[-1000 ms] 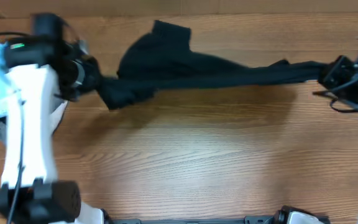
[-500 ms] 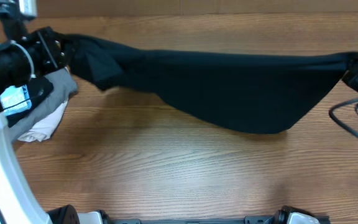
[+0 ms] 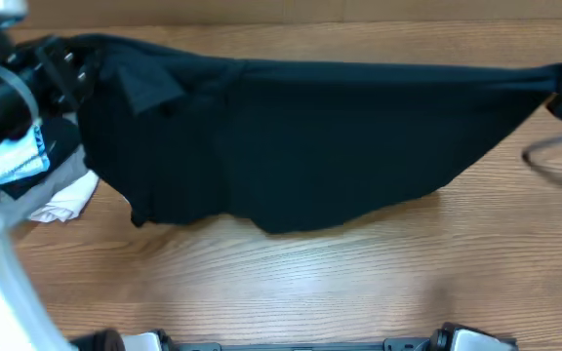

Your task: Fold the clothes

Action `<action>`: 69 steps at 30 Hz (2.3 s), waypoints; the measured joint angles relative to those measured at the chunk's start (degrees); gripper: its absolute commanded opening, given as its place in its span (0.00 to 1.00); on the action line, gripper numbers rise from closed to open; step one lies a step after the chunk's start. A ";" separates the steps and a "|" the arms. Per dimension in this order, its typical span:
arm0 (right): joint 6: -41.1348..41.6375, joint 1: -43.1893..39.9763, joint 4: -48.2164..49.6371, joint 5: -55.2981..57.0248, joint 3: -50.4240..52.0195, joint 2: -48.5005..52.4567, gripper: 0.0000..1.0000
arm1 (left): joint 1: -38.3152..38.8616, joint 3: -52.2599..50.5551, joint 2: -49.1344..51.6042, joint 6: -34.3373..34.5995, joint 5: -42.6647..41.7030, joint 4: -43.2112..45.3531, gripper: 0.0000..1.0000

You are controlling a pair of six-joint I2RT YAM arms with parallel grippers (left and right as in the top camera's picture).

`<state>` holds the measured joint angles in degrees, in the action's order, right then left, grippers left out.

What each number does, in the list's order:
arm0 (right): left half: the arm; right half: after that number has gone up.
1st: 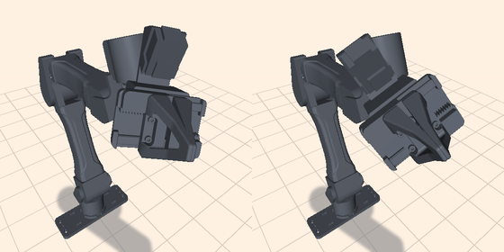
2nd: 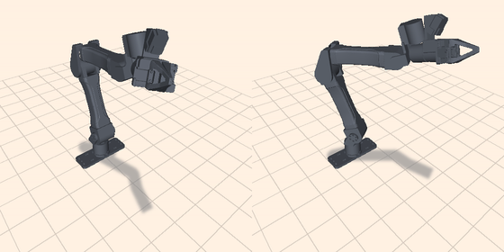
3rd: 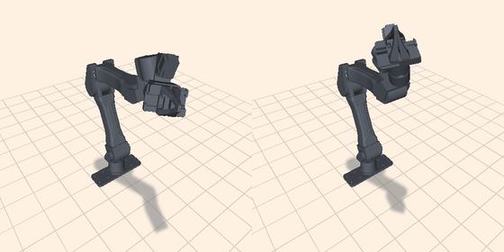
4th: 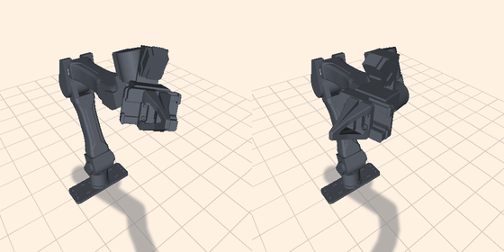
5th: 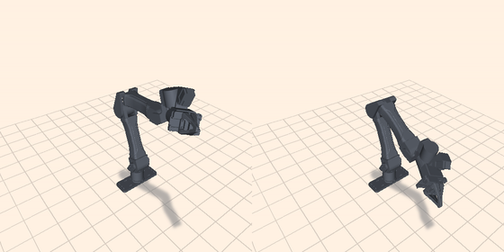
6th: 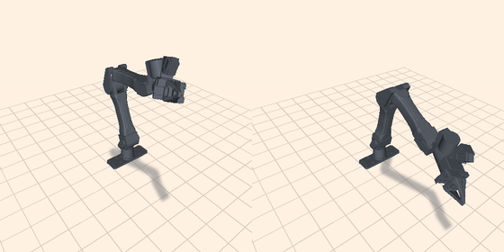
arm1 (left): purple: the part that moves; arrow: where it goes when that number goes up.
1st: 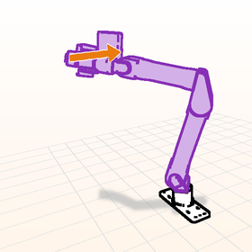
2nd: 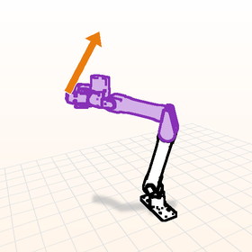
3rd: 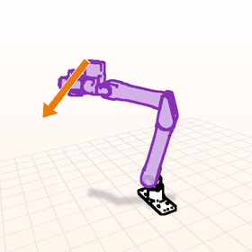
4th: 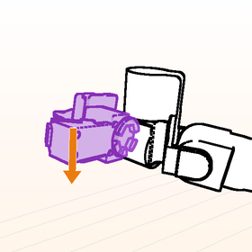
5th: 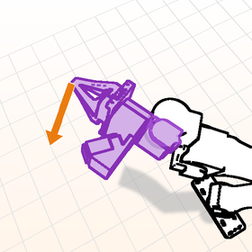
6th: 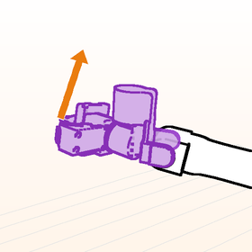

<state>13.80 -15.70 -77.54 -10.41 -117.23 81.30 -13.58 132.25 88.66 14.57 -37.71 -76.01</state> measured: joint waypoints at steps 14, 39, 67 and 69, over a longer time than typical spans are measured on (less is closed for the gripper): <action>1.99 1.09 28.11 -8.74 -0.13 22.69 0.04 | 8.81 -0.87 27.32 2.38 7.96 37.48 0.04; 1.86 1.18 -11.89 12.87 -2.43 21.44 0.04 | 11.21 6.01 26.88 -0.70 8.46 -12.94 0.04; 8.48 -10.88 -14.51 22.40 32.81 22.27 0.04 | 21.49 -59.47 11.45 -2.95 16.55 -7.80 0.04; 8.48 -10.88 -14.32 22.40 32.83 22.25 0.04 | 21.75 -63.49 6.75 -1.88 16.04 -6.23 0.04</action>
<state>22.28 -26.59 -91.85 11.99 -84.40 103.55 8.16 68.75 95.42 12.69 -21.67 -82.24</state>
